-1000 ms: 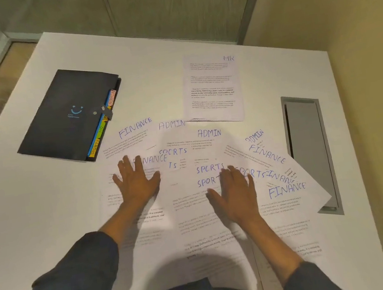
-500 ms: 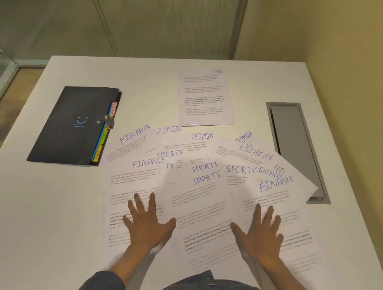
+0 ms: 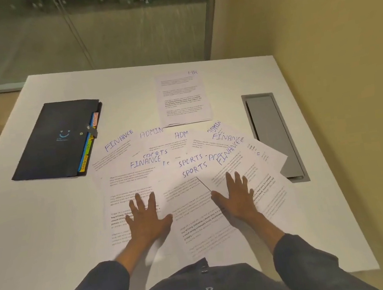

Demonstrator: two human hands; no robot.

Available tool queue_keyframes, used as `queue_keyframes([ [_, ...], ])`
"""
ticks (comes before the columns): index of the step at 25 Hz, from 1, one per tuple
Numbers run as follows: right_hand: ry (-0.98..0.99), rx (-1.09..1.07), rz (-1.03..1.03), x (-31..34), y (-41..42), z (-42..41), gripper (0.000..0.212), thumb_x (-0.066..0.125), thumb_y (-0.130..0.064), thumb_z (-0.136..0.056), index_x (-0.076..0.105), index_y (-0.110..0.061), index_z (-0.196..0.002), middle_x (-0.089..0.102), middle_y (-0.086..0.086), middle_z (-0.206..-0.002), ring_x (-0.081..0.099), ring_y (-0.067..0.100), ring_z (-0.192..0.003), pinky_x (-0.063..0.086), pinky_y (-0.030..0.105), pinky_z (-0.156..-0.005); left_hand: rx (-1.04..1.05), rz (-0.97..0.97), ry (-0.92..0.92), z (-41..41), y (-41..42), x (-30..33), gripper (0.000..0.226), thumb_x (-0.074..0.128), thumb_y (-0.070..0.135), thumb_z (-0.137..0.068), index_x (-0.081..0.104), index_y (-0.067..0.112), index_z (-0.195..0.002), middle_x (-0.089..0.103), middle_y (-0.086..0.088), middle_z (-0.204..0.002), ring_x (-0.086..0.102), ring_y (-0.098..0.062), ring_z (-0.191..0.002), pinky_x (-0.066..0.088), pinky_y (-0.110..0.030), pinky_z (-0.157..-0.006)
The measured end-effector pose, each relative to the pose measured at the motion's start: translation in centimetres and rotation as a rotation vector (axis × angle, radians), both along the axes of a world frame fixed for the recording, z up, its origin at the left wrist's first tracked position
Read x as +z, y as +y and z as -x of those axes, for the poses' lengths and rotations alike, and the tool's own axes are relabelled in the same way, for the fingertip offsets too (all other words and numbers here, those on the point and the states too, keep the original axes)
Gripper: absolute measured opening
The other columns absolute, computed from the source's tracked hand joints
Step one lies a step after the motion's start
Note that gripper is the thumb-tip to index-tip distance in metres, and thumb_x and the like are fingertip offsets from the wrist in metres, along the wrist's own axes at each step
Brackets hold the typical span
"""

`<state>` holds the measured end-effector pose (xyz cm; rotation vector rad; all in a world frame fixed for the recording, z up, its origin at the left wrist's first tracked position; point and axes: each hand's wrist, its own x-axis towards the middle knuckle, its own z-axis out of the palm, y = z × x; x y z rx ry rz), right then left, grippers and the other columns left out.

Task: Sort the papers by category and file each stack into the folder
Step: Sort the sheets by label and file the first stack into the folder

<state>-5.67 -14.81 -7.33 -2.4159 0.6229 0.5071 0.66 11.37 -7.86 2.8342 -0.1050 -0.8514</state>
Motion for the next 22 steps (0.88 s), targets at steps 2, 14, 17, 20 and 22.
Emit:
queue_keyframes([
  [2, -0.085, -0.008, 0.004, 0.1, -0.7, 0.6, 0.089, 0.037, -0.070, -0.092, 0.000, -0.023, -0.157, -0.013, 0.004, -0.164, -0.016, 0.025, -0.150, -0.005, 0.056, -0.120, -0.002, 0.012, -0.001, 0.0, -0.1, 0.0, 0.098, 0.052, 0.064, -0.084, -0.005, 0.026, -0.154, -0.021, -0.014, -0.159, -0.016, -0.037, -0.146, 0.005, -0.059, -0.116],
  [14, 0.069, 0.089, 0.191, 0.1, -0.1, 0.4, 0.083, 0.041, -0.060, -0.092, 0.008, -0.020, -0.157, -0.010, 0.008, -0.164, -0.009, 0.027, -0.151, 0.002, 0.052, -0.122, -0.040, 0.034, -0.030, -1.0, -2.3, 0.0, 0.096, 0.049, 0.054, -0.090, -0.013, 0.017, -0.152, -0.017, -0.011, -0.160, -0.011, -0.033, -0.147, 0.008, -0.057, -0.116],
  [17, -0.032, 0.072, 0.227, 0.5, 0.6, -1.0, 0.085, 0.030, -0.066, -0.085, 0.021, -0.018, -0.154, 0.005, 0.009, -0.164, 0.004, 0.027, -0.151, 0.005, 0.050, -0.122, -0.036, 0.027, -0.126, -1.4, -2.6, 0.2, 0.093, 0.048, 0.058, -0.089, -0.005, 0.016, -0.153, -0.008, -0.011, -0.161, -0.006, -0.031, -0.148, 0.008, -0.057, -0.115],
  [20, -0.130, 0.037, 0.158, 0.7, 0.5, -3.3, 0.076, 0.039, -0.058, -0.089, 0.028, -0.017, -0.152, 0.020, 0.007, -0.162, 0.018, 0.024, -0.149, 0.013, 0.047, -0.122, -0.051, 0.047, -0.231, -3.0, -3.3, 0.5, 0.088, 0.047, 0.058, -0.088, 0.006, 0.014, -0.153, 0.002, -0.012, -0.160, 0.000, -0.029, -0.148, 0.009, -0.058, -0.115],
  [22, -0.198, 0.002, 0.101, 1.2, -0.1, -5.6, 0.067, 0.048, -0.050, -0.091, 0.038, -0.016, -0.149, 0.036, 0.005, -0.156, 0.033, 0.022, -0.142, 0.024, 0.042, -0.118, -0.068, 0.057, -0.282, -5.1, -4.2, 0.6, 0.086, 0.045, 0.059, -0.086, 0.012, 0.014, -0.152, 0.009, -0.012, -0.160, 0.005, -0.029, -0.147, 0.012, -0.058, -0.114],
])
